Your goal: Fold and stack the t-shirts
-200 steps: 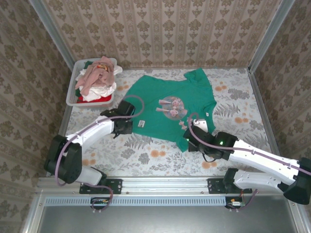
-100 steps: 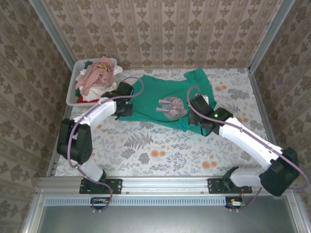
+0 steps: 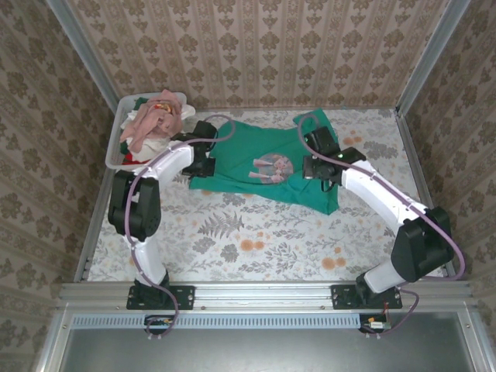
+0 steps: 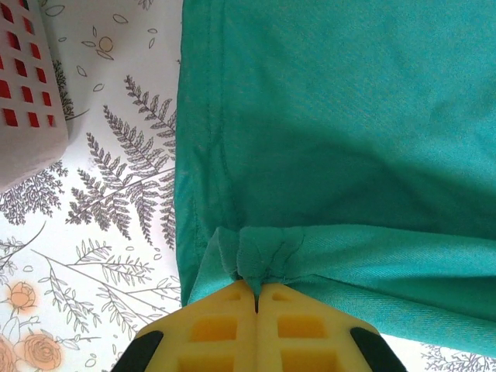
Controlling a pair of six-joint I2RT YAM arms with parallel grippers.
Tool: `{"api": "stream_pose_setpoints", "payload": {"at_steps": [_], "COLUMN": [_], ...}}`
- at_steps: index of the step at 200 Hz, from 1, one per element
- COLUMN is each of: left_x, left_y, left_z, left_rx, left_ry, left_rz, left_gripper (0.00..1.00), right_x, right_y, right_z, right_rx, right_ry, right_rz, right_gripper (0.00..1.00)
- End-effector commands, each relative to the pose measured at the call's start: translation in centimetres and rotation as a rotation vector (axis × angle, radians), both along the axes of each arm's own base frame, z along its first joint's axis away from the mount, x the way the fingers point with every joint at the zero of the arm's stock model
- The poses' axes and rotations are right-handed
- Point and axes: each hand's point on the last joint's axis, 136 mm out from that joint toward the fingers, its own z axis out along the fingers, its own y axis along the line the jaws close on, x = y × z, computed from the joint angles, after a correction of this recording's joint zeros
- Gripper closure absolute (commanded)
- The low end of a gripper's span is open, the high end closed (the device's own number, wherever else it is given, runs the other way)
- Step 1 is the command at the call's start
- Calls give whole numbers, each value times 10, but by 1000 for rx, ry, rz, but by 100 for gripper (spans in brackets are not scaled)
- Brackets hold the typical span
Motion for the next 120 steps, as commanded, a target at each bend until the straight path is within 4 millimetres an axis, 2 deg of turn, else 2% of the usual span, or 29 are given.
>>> {"api": "stream_pose_setpoints", "payload": {"at_steps": [1, 7, 15, 24, 33, 46, 61, 65, 69, 72, 103, 109, 120], "left_x": [3, 4, 5, 5, 6, 6, 6, 5, 4, 4, -8, -13, -19], "left_y": [5, 6, 6, 7, 9, 12, 17, 19, 21, 23, 32, 31, 28], "left_z": [-7, -11, -16, -20, -23, -23, -18, -16, -15, -13, -4, -5, -8], "left_rx": [32, 41, 44, 45, 46, 39, 26, 25, 25, 25, -51, -75, -111], "left_ry": [54, 66, 78, 89, 90, 87, 76, 71, 67, 63, 27, 18, -4], "left_rz": [-20, -16, -13, -6, 6, 20, 37, 44, 51, 57, 84, 82, 72], "left_gripper": [100, 100, 86, 81, 68, 65, 56, 49, 27, 20, 10, 1, 0], "right_x": [20, 25, 32, 38, 45, 57, 70, 72, 75, 77, 91, 93, 99], "right_y": [-2, 0, -1, 3, 7, 8, 10, 10, 10, 10, 1, -2, -5], "right_z": [10, 8, 2, -5, -14, -25, -35, -37, -40, -41, -48, -48, -47], "right_rx": [7, 13, 18, 28, 39, 41, 39, 35, 30, 27, 14, 10, 11], "right_ry": [-14, -11, 9, 28, 48, 70, 97, 103, 112, 115, 122, 121, 118], "right_rz": [49, 61, 64, 79, 98, 106, 114, 114, 114, 113, 90, 83, 77], "right_gripper": [100, 100, 100, 100, 100, 100, 100, 100, 100, 100, 99, 99, 99]}}
